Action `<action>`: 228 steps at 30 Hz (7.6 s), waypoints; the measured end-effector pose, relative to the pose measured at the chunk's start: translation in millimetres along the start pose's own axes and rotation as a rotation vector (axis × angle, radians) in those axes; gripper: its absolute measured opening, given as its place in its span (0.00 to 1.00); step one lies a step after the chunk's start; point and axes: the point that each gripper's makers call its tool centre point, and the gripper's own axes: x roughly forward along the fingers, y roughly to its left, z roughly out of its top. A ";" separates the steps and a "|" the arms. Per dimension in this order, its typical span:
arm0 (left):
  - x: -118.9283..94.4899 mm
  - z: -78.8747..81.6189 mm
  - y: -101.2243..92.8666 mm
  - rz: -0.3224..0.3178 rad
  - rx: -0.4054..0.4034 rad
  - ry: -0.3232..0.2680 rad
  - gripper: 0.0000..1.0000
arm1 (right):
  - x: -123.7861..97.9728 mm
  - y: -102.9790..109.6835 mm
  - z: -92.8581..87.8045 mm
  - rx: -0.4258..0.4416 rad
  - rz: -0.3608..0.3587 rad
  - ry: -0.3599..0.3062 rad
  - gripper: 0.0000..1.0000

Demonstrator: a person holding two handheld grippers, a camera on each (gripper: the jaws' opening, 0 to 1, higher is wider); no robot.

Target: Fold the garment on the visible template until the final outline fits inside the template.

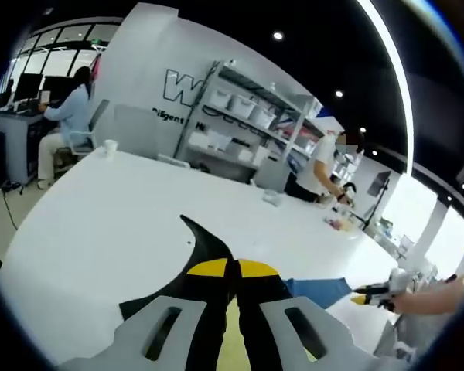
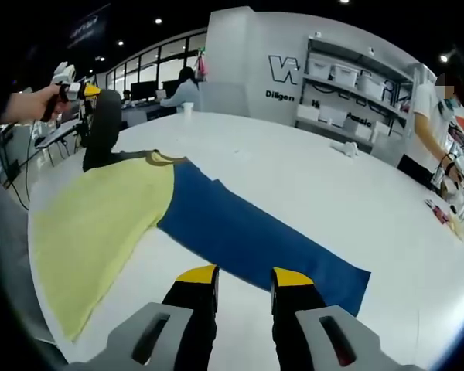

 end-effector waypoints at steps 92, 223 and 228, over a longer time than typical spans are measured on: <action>157.0 -225.2 -137.2 -0.183 0.143 0.395 0.03 | -32.2 -6.9 -8.9 -0.070 0.067 0.024 0.21; -89.2 -143.2 -58.0 -0.098 0.262 0.136 0.28 | -20.2 -130.3 -23.0 0.235 -0.233 0.074 0.00; -94.4 -141.8 -55.3 -0.097 0.256 0.126 0.28 | -21.5 -124.0 8.4 0.141 -0.218 0.045 0.00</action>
